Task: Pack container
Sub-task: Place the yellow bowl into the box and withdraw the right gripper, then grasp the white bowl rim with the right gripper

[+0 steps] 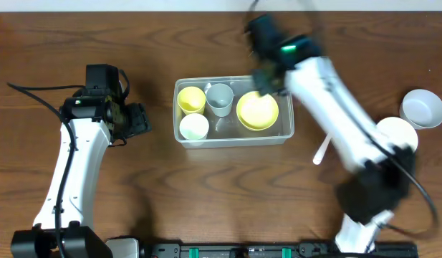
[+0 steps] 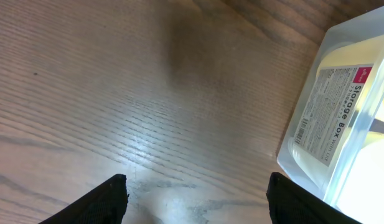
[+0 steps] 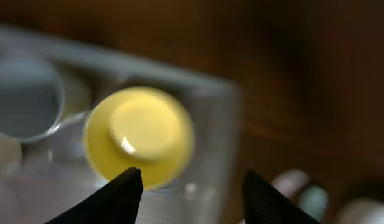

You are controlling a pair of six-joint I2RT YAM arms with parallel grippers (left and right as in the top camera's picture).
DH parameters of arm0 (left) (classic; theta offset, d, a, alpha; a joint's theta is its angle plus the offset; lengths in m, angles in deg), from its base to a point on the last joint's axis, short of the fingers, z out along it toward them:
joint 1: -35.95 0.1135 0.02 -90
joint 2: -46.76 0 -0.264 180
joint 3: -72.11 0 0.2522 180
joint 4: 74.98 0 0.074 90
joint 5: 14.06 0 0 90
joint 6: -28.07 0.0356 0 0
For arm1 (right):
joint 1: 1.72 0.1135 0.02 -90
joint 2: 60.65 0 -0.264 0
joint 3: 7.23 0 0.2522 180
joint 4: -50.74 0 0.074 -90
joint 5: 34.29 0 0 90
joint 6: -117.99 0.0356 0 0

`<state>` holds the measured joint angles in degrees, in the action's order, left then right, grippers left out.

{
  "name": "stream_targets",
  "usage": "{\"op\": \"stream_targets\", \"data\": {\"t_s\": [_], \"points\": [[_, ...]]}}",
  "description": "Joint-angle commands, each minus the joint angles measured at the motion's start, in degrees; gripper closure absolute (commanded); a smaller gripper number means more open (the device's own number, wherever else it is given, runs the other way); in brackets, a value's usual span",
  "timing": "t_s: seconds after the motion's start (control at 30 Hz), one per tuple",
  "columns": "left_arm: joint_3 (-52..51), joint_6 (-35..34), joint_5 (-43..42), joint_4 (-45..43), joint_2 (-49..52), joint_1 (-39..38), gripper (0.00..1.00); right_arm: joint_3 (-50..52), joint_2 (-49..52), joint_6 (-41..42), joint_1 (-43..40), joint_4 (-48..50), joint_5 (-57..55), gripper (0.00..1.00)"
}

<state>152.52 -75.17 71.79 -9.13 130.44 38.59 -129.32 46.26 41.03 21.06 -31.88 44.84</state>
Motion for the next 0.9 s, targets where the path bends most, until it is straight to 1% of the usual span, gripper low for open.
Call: {"op": "stream_targets", "data": {"t_s": [0.0,0.1,0.17,0.2,0.27,0.37,0.47,0.6,0.77,0.87], "points": [[1.25,0.79,0.07,0.17,0.13,0.35,0.28,-0.79,-7.15,10.1,-9.31,-2.89,-2.58,0.44],[1.25,0.76,0.07,0.17,0.13,0.35,0.28,-0.74,-8.13,15.93,-18.16,-8.02,-2.1,0.43],[1.25,0.76,0.04,0.17,0.13,0.35,0.27,0.2,-7.5,17.29,-23.91,-10.38,-1.14,0.38],[1.25,0.76,0.04,0.2,0.13,0.35,0.27,1.29,-7.1,17.33,-26.64,-10.62,-0.07,0.35],[1.25,0.79,0.04,0.2,0.13,0.35,0.28,4.04,-6.36,17.33,-30.82,-10.12,1.92,0.34],[1.25,0.76,0.04,0.35,0.13,0.35,0.27,10.88,-5.03,17.25,-36.17,-6.67,4.98,0.35],[1.25,0.76,0.04,0.37,0.13,0.35,0.28,17.9,-4.09,15.56,-38.6,-1.57,6.99,0.37],[1.25,0.76,0.04,0.55,0.13,0.35,0.28,25.7,-2.58,14.32,-39.28,4.5,7.17,0.37],[1.25,0.76,0.07,1.14,0.13,0.35,0.27,32.09,-0.31,14.05,-39.32,11.45,6.4,0.37],[1.25,0.76,0.07,1.25,0.13,0.35,0.27,33.83,0.63,13.51,-39.34,13.97,6.34,0.37]]}}
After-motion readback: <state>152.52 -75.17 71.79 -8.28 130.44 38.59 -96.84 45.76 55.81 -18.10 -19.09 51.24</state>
